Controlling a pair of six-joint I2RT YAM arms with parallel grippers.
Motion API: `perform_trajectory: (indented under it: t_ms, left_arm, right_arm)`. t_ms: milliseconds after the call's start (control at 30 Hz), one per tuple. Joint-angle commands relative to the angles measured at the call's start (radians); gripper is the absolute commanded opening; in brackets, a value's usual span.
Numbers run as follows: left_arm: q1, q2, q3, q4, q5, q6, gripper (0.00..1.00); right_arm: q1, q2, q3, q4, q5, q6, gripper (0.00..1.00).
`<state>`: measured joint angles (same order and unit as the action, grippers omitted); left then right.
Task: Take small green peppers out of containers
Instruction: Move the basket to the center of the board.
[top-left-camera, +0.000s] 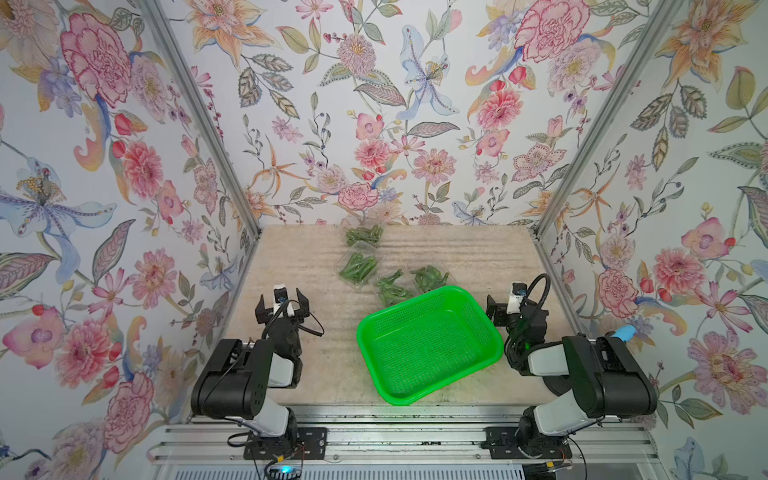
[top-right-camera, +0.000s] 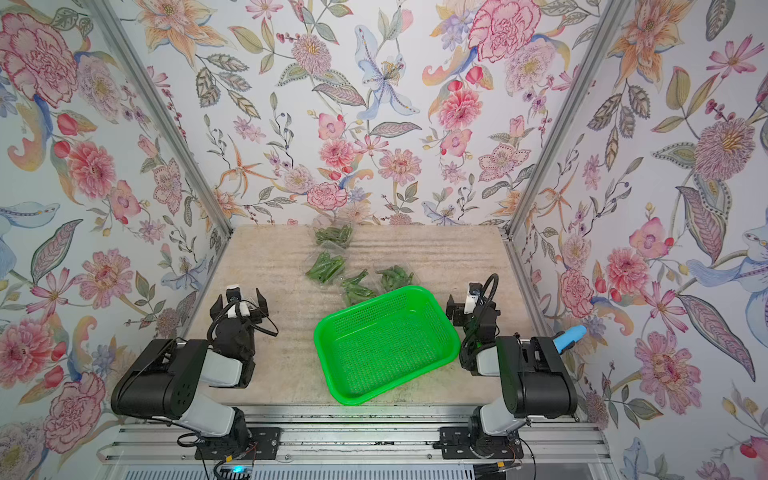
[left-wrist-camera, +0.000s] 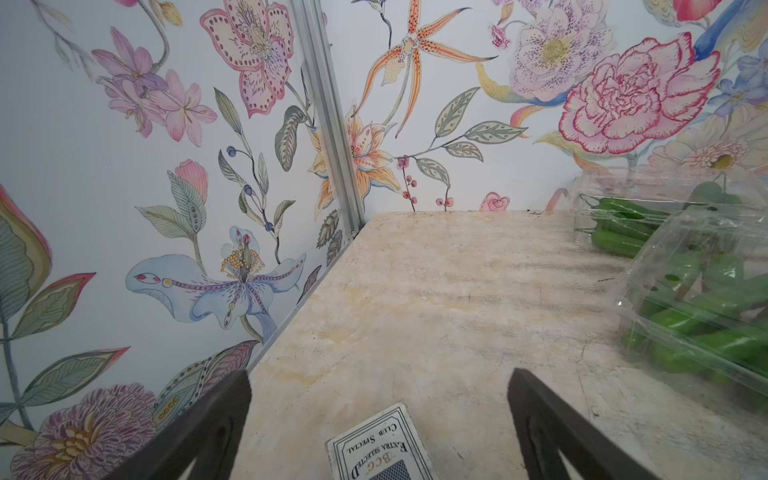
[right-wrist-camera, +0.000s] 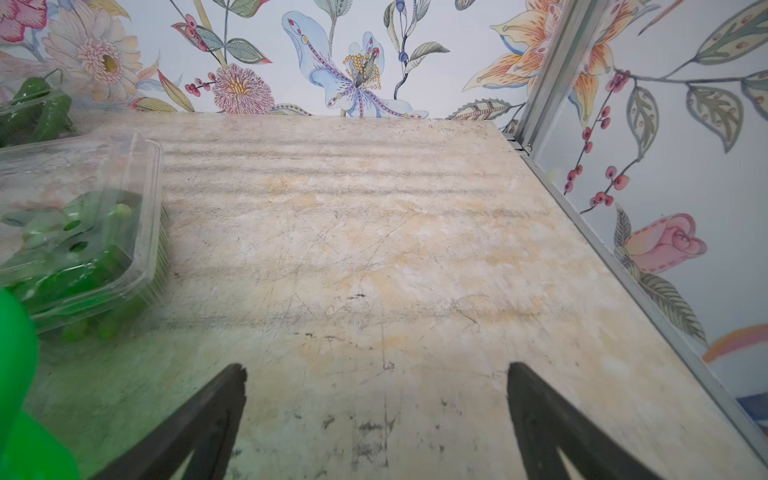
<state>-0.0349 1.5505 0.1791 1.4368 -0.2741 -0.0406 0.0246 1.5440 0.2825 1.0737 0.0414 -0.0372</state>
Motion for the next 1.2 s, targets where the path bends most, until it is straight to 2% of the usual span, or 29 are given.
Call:
perform_trajectory:
  t_ms: [0,1167]
  left_arm:
    - [0.002,0.005,-0.007,0.039,-0.019,-0.001,1.0]
    - [0.001,0.005,-0.006,0.036,-0.02,-0.001,1.0]
  right_arm:
    - [0.005,-0.001,0.015,0.015,0.005,-0.003,1.0]
    - [-0.012,-0.001,0.018,0.009,-0.025,0.007,1.0]
